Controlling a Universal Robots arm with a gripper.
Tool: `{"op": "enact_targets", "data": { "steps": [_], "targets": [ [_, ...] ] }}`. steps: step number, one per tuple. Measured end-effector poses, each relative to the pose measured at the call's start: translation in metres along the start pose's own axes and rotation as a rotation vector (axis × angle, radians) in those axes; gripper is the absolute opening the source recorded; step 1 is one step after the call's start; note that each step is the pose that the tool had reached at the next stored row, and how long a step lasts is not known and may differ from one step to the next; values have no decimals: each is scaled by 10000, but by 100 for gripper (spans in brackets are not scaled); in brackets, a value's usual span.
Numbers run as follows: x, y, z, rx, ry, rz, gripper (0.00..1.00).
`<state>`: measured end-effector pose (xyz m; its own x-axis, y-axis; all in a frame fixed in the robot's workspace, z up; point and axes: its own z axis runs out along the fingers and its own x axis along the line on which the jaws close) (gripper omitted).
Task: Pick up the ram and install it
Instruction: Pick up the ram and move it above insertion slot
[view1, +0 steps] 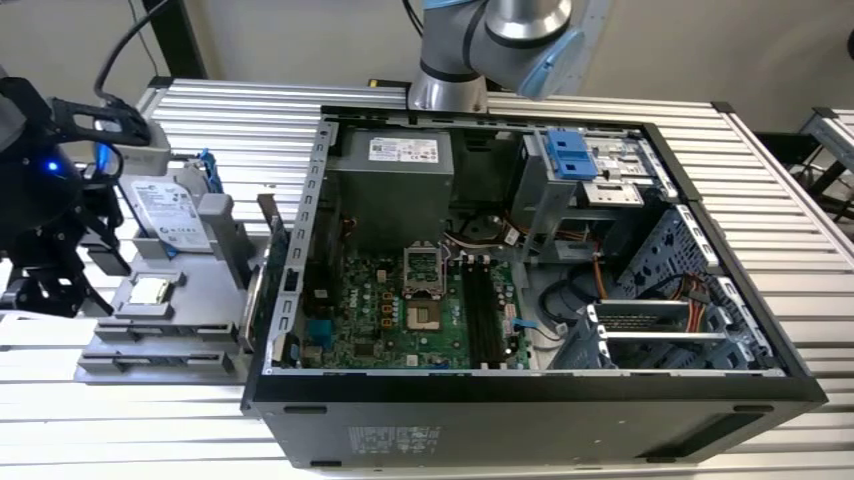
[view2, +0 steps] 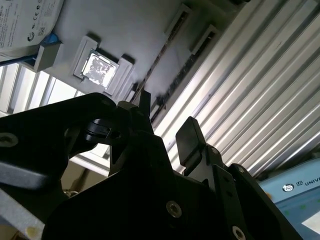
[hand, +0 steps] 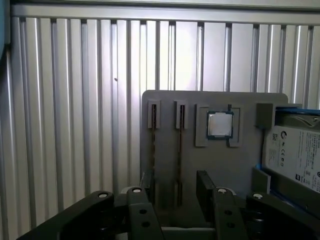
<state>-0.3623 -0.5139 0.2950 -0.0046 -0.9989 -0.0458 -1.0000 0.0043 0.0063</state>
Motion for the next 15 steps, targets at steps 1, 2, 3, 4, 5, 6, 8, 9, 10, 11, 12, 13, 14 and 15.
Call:
{"op": "enact_targets", "data": {
  "steps": [1,2,3,4,5,6,8,9,10,11,12,13,14,15],
  "targets": [
    [2,0,16,0,2,2,100],
    [6,0,33,1,3,4,100],
    [11,-1,49,1,2,3,100],
    [18,-1,65,1,3,3,100],
    [26,-1,80,-1,5,4,100],
    [36,-1,98,0,5,5,100],
    [56,-1,132,0,4,7,100],
    [65,-1,149,0,4,8,100],
    [70,-1,166,2,3,8,100],
    [72,0,181,2,4,9,100],
    [72,-1,196,1,4,10,100],
    [74,-1,212,1,4,9,100],
    [75,-2,225,2,5,9,100],
    [75,-2,237,5,4,8,100]
  ]
}}
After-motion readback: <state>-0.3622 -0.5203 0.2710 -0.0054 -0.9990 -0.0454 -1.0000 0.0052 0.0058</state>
